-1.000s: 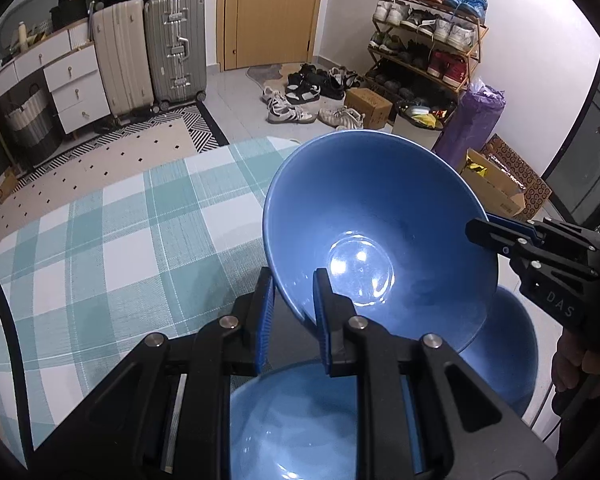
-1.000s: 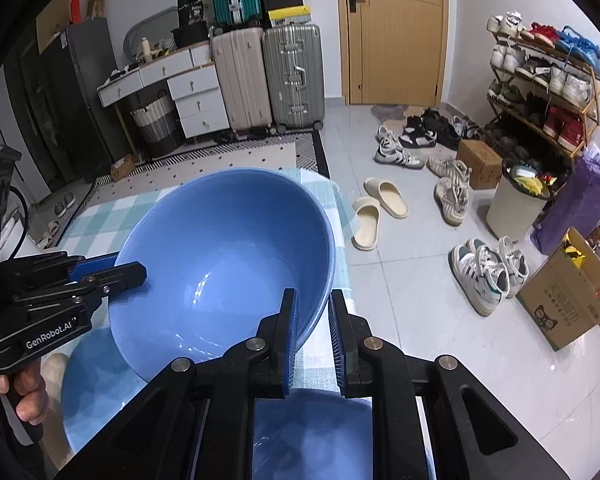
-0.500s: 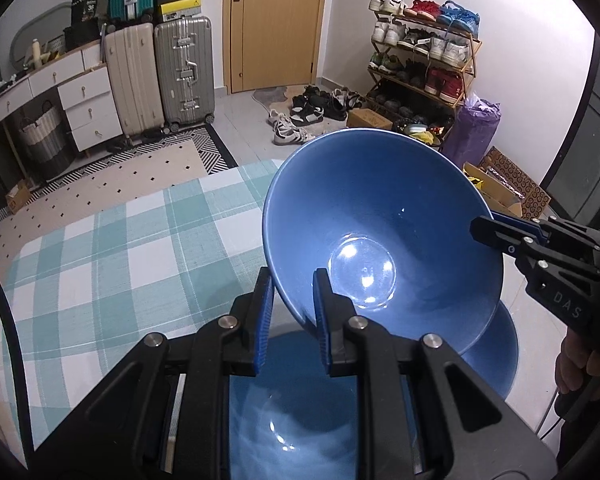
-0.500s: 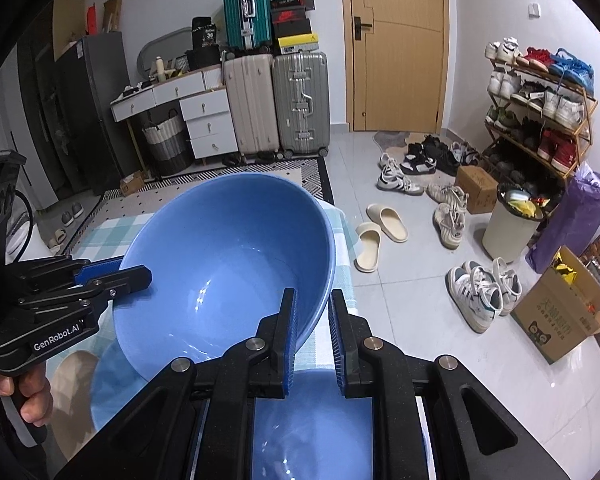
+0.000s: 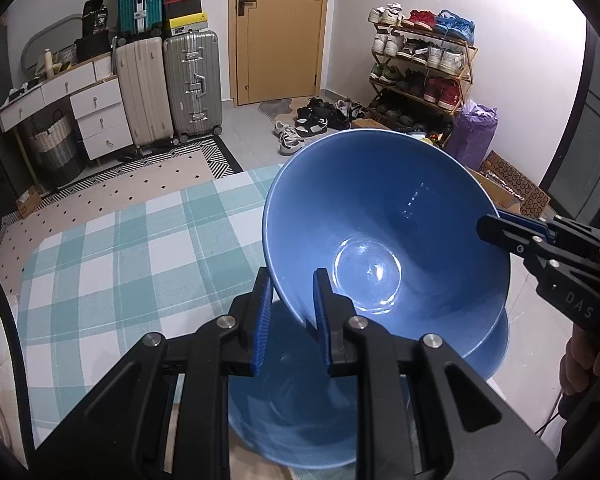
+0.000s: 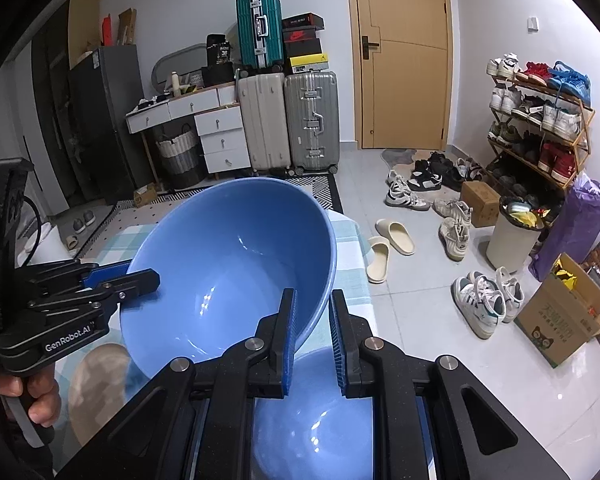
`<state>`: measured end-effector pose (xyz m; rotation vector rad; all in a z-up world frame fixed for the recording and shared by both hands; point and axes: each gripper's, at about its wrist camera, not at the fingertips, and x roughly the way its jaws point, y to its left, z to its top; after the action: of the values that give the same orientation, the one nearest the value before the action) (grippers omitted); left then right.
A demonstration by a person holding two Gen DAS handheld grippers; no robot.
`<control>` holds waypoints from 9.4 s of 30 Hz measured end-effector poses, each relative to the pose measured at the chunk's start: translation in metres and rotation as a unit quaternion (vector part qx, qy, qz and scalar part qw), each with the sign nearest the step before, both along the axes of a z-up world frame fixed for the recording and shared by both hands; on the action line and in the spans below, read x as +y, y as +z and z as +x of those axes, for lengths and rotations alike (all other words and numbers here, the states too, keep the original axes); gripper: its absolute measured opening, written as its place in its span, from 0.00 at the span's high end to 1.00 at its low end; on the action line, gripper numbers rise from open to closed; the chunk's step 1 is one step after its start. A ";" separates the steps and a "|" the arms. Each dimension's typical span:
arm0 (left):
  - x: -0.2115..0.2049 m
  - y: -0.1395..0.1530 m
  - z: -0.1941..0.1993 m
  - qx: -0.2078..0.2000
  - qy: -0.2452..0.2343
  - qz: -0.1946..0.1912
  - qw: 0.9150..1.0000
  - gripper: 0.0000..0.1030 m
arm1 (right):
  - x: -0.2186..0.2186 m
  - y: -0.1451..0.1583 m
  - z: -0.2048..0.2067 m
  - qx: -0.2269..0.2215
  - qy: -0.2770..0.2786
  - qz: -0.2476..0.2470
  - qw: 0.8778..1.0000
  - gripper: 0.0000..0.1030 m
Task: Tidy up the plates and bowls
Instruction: 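Lift both held blue bowls and carry them over the remaining blue bowl, then lower the held bowls into the blue bowl and open both grippers, then move both grippers to the rims of the two blue bowl stacks, then close the left gripper on one bowl rim while the right gripper grips the other stack, then lift the left gripper's bowl and nest it into the right gripper's bowl stack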
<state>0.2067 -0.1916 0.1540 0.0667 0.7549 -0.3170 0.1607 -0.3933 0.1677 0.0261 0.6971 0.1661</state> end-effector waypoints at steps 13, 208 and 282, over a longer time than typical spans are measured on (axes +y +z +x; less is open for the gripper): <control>0.032 -0.011 -0.051 0.002 0.017 -0.003 1.000 0.84 | 0.036 -0.005 -0.039 -0.004 0.018 0.017 1.000 0.83; -0.135 -0.126 -0.060 0.111 -0.048 -0.042 0.992 0.67 | -0.120 -0.143 -0.075 0.028 -0.141 0.133 0.981 0.80; 0.017 -0.035 -0.100 0.023 0.048 -0.084 0.995 0.67 | 0.010 -0.070 -0.108 -0.036 -0.016 0.071 0.997 0.75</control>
<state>0.1063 -0.1746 0.1192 -0.1359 0.7712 -0.2900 0.0523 -0.3835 0.0974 0.1669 0.6116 0.1859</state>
